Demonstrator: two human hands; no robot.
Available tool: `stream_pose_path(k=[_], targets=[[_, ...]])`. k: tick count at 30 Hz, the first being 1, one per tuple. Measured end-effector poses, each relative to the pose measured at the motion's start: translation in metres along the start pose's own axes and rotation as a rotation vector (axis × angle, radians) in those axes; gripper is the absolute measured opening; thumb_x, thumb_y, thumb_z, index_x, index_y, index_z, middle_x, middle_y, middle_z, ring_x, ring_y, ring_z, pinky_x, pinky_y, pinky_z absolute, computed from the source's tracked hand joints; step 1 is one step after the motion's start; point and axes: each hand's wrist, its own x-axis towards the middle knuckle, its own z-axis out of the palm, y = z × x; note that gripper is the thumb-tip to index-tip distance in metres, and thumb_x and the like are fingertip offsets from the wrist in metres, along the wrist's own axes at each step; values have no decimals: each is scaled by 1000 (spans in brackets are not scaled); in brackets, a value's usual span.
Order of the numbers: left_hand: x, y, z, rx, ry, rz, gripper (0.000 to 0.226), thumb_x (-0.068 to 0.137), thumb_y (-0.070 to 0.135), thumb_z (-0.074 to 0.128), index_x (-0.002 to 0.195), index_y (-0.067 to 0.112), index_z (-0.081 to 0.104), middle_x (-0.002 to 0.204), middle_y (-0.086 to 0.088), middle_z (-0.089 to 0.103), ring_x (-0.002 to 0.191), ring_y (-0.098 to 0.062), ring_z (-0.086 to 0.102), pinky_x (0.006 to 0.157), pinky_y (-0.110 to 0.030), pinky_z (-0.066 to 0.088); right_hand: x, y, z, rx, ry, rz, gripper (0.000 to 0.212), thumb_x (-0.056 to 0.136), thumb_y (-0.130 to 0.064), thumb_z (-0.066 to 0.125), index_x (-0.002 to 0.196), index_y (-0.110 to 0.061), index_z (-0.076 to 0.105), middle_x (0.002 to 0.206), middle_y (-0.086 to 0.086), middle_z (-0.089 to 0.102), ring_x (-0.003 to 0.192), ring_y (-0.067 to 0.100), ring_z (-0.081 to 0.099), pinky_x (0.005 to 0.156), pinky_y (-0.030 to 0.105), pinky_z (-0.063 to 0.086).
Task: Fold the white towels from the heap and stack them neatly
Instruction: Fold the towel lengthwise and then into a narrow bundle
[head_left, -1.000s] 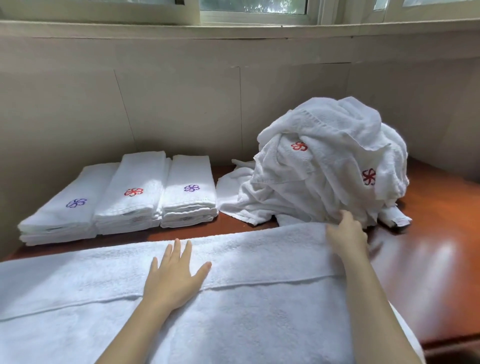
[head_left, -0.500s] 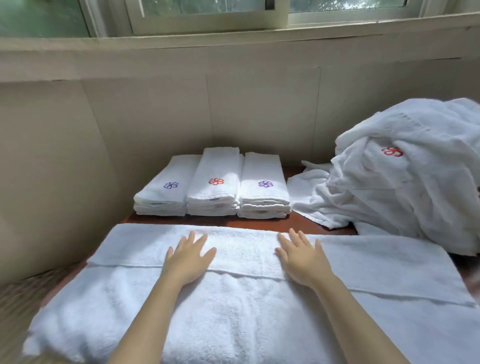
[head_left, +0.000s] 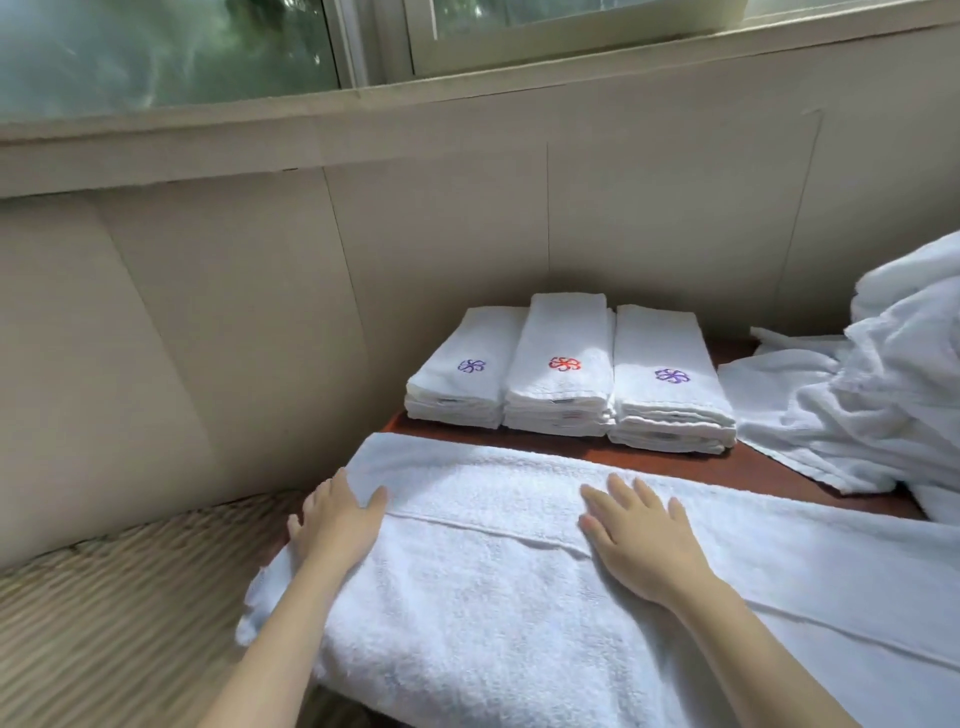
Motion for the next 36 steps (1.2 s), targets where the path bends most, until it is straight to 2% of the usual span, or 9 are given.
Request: stream_pose_path(k=[4, 7, 10, 14, 22, 26, 32, 34, 36], targets=[[31, 7, -11, -277, 22, -169, 54, 90, 32, 53, 139, 10, 44, 138, -15, 48, 127, -36, 40, 104, -39, 32, 2, 27, -17, 16, 283, 176, 33, 99, -32, 34, 123, -23, 55, 122, -1, 59, 115, 23, 52, 91, 35, 40], [54, 16, -21, -353, -110, -163, 33, 89, 22, 53, 108, -4, 61, 110, -20, 62, 99, -35, 57, 87, -38, 45, 0, 57, -21, -39, 284, 301, 30, 97, -25, 39, 119, -21, 59, 112, 3, 61, 107, 27, 56, 84, 35, 41], [67, 24, -37, -253, -301, -173, 44, 84, 30, 64, 116, 1, 54, 98, -10, 57, 84, -24, 54, 69, -31, 42, 1, 63, -17, -17, 310, 291, 28, 96, -24, 44, 116, -23, 62, 108, 5, 60, 105, 29, 55, 83, 36, 39], [85, 29, -49, -119, -481, -141, 59, 79, 38, 69, 125, 7, 51, 124, -11, 55, 109, -28, 56, 91, -37, 48, 7, 64, -13, -59, 321, 275, 27, 97, -29, 41, 116, -25, 59, 111, 4, 57, 107, 27, 53, 91, 37, 36], [98, 41, -25, -269, -334, -27, 28, 84, 20, 70, 102, 0, 64, 99, -11, 62, 92, -26, 60, 77, -31, 44, 31, 65, -16, -51, 327, 253, 20, 98, -31, 41, 106, -21, 56, 114, 4, 59, 109, 26, 52, 90, 38, 34], [101, 44, -16, -343, -194, -33, 23, 81, 17, 72, 78, 10, 51, 79, -4, 50, 73, -21, 52, 68, -29, 39, 39, 67, -14, -40, 339, 247, 20, 96, -33, 44, 106, -22, 58, 112, 3, 61, 109, 26, 53, 89, 38, 35], [108, 37, -17, -398, -197, 37, 35, 86, 22, 63, 65, 18, 36, 66, 1, 36, 59, -15, 32, 55, -28, 25, 29, 60, -13, 28, 618, -47, 8, 73, 1, 72, 79, -2, 68, 80, 15, 64, 72, 39, 59, 66, 43, 49], [108, 40, -20, -409, -214, -8, 40, 91, 30, 57, 60, 19, 34, 64, 2, 33, 57, -15, 30, 54, -28, 24, 23, 52, -17, -5, 633, -246, 2, 74, -6, 69, 73, -5, 68, 76, 10, 64, 65, 35, 60, 61, 40, 50], [110, 39, -21, -395, -218, -33, 35, 93, 31, 55, 63, 15, 46, 67, -1, 42, 62, -17, 40, 58, -28, 32, 15, 42, -20, -27, 531, -413, 9, 75, -23, 72, 76, -14, 70, 78, 1, 64, 65, 27, 61, 58, 35, 50]])
